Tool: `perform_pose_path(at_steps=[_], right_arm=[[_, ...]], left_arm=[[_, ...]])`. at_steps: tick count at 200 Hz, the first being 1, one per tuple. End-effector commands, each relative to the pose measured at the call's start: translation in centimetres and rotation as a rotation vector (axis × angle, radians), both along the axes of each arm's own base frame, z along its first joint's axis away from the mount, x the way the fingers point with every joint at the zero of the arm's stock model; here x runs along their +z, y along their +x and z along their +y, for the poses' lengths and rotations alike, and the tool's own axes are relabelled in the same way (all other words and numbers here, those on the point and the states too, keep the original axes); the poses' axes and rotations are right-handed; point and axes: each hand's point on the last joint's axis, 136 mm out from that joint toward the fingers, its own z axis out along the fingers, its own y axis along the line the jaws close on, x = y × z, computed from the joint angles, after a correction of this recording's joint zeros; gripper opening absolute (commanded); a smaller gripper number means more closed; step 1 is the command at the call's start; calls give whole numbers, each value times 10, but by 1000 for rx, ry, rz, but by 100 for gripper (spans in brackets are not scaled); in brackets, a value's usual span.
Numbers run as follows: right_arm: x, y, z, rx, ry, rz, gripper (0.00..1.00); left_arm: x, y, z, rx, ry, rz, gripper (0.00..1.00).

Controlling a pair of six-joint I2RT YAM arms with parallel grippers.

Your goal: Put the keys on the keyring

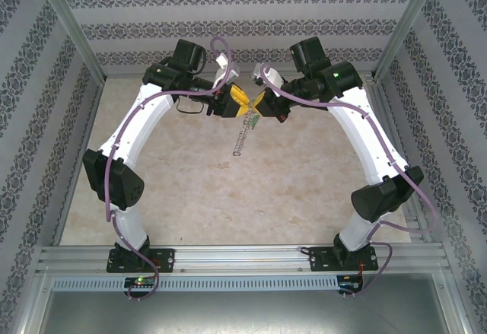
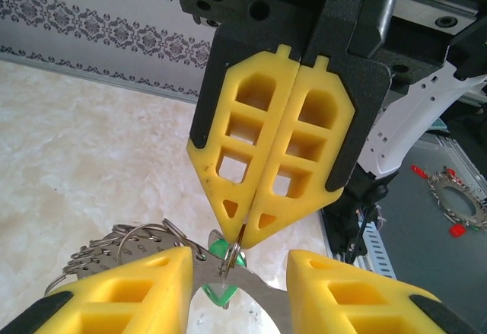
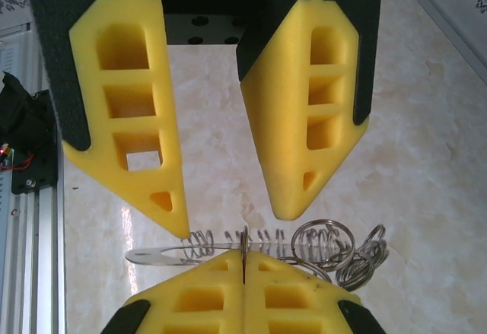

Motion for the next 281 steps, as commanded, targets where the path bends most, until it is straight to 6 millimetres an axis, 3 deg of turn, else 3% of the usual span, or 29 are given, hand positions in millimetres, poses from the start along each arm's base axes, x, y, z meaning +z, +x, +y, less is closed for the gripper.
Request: perform_pose_path(at_steps=[1, 82, 100, 126, 150, 162, 200, 222, 249, 281], right_arm=[[15, -2, 7, 24, 30, -49, 0], [19, -3, 7, 23, 40, -61, 0], [19, -3, 7, 23, 41, -61, 0], [20, -3, 8, 24, 46, -61, 0], [21, 1, 7, 5, 59, -69, 0], [26, 6, 2, -33, 81, -84, 23], [48, 12, -32, -193, 288, -123, 43], [41, 9, -45, -273, 374, -139, 46], [19, 13, -54, -373, 453, -147, 48], [4, -1, -45, -315, 553, -91, 45]], left_arm=[[3, -5, -7, -46, -27, 7, 37], [-2, -8, -11, -64, -23, 24, 31], [0, -8, -12, -70, -30, 22, 23], [3, -11, -14, -85, -47, 22, 0], [6, -9, -16, -88, -67, 18, 0], [10, -7, -16, -85, -81, 13, 0], [15, -3, -18, -71, -92, 3, 0], [17, -2, -18, -68, -96, -2, 0], [20, -4, -19, -74, -107, -5, 0], [24, -5, -19, -80, -117, -6, 0]])
